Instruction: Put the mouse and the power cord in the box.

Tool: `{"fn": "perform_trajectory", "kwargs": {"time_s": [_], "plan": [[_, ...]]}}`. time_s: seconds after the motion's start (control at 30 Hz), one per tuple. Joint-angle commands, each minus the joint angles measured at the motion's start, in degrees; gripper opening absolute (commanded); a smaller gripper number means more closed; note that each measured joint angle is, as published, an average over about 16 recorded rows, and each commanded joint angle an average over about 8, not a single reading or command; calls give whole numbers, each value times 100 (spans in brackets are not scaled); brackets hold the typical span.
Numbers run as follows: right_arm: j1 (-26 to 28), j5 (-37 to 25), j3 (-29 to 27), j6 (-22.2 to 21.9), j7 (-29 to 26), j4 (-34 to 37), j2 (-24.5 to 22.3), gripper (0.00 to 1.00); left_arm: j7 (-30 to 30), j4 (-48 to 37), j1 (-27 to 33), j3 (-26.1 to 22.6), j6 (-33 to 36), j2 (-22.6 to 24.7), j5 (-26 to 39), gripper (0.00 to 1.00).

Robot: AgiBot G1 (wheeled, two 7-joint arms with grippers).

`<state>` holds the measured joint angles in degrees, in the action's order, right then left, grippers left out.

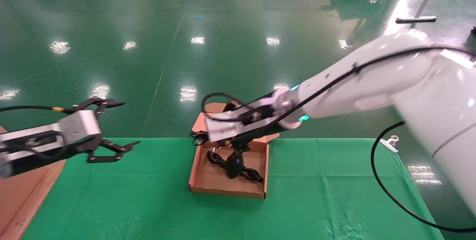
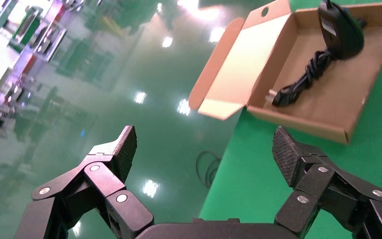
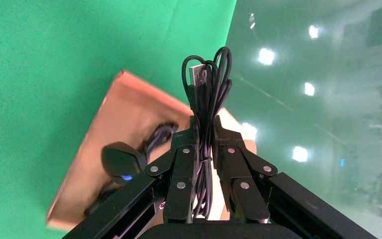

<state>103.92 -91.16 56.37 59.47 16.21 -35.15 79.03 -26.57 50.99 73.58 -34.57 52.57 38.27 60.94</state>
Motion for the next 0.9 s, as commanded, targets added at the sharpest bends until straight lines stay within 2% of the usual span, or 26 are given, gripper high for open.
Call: {"fn": "perform_trajectory", "kwargs": {"time_s": [0.03,0.17,0.27,0.47,0.5,0.53,0.57,0.73,0.77,0.8,0.9], "plan": [[-138,103,313,-331,-258,-352,6,0,58,95,-128,96,37,-274,-139,100],[-372,265,856,-1201,-558,-676,1,0,1,18,-284,197,64,-452,-299,100],[-477,373,1212,-1661,-741,-756,-5,0,-66,-74,-345,233,72,-475,-358,100],[-589,506,1815,-2092,-983,-610,-20,0,-176,-212,-353,245,94,-426,-373,100],[-608,522,1891,-2129,-1010,-557,-23,3,-185,-226,-348,246,102,-421,-374,100],[-625,534,1954,-2158,-1032,-509,-25,8,-193,-237,-344,247,109,-418,-375,100],[-647,551,2023,-2197,-1055,-462,-28,18,-201,-246,-344,250,114,-421,-381,100],[-720,632,2216,-2328,-1121,-292,-38,81,-222,-274,-346,262,132,-437,-404,100],[-727,640,2232,-2344,-1125,-282,-38,90,-223,-276,-348,264,133,-440,-408,100],[-736,649,2249,-2359,-1128,-269,-39,98,-225,-278,-349,266,135,-443,-411,100],[-737,650,2233,-2345,-1124,-260,-39,100,-224,-280,-345,262,138,-435,-405,100]]}}
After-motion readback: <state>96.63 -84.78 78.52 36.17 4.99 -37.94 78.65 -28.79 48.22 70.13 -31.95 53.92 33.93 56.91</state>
